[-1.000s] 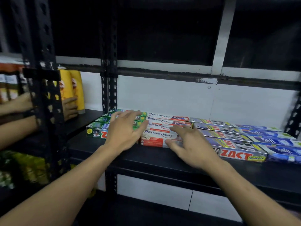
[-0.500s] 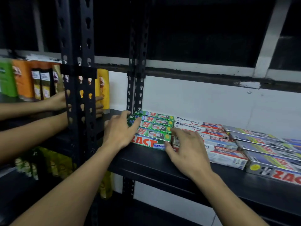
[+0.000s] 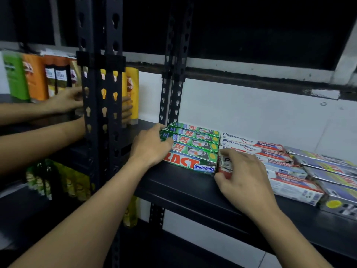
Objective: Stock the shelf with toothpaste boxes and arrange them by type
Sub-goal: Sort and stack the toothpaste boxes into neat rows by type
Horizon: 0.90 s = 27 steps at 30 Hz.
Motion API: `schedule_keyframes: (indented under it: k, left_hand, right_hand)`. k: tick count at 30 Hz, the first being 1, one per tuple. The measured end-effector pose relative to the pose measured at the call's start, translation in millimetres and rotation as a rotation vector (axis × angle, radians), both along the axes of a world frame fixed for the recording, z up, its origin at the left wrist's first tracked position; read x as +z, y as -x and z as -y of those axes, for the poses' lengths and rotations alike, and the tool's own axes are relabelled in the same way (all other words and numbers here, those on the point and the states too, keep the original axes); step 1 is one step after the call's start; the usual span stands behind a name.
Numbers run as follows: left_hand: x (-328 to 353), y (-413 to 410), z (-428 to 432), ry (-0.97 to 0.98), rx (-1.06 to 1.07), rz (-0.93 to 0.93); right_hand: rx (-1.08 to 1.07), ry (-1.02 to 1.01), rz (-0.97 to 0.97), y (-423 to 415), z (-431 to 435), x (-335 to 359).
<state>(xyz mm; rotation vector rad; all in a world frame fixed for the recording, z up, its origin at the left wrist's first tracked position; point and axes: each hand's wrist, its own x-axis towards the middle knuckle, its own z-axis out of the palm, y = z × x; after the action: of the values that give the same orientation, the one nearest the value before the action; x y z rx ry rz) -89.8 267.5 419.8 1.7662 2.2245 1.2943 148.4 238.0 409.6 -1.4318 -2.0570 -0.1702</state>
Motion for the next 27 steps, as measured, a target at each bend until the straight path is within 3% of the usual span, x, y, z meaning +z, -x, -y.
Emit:
schedule_keyframes:
  k: [18,27]
  left_hand:
    - [-0.1,1.8,5.3,-0.058,-0.050,0.163]
    - [-0.1,1.7,5.5,-0.055,-0.047,0.175]
  right_hand:
    - [0.062,-0.037,0.080,-0.1,-7.6,-5.4]
    - [-0.001,0.015,-0.042,2.4,0.0,0.7]
